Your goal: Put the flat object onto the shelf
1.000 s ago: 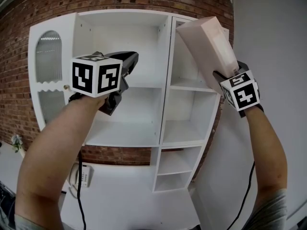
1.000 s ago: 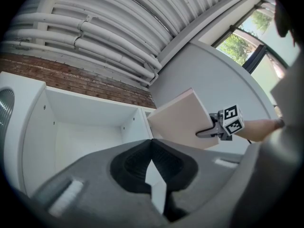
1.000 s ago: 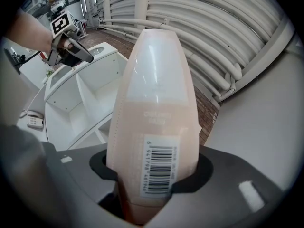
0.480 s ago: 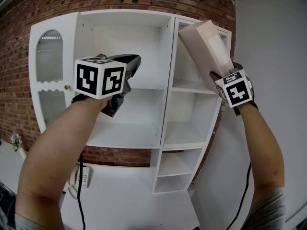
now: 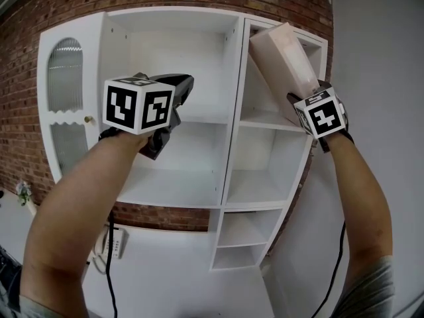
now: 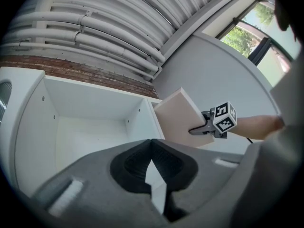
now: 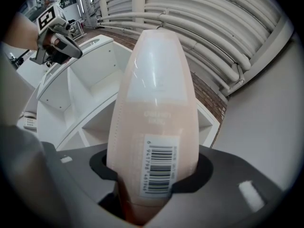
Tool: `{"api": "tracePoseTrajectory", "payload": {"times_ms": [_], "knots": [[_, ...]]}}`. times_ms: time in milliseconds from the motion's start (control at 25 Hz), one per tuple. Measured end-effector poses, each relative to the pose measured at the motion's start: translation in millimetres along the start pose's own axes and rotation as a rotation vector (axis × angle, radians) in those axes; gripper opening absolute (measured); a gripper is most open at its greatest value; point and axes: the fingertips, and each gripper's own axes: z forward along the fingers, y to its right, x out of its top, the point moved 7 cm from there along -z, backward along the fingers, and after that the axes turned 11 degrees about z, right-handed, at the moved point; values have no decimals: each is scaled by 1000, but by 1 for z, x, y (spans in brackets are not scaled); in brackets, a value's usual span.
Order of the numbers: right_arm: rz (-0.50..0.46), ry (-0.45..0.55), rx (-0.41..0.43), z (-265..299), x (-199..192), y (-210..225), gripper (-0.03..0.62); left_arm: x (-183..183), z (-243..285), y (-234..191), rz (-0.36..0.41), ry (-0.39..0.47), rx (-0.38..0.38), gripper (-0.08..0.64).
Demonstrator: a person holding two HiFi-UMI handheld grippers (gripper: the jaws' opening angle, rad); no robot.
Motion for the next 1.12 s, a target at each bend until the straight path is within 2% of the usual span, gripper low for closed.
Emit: {"api": "tracePoseTrajectory", "payload": {"times_ms": [1120], "knots": [[10,-35,45,100,-8,-5,278,-18,63,-23,15,-40,36,0]]}}
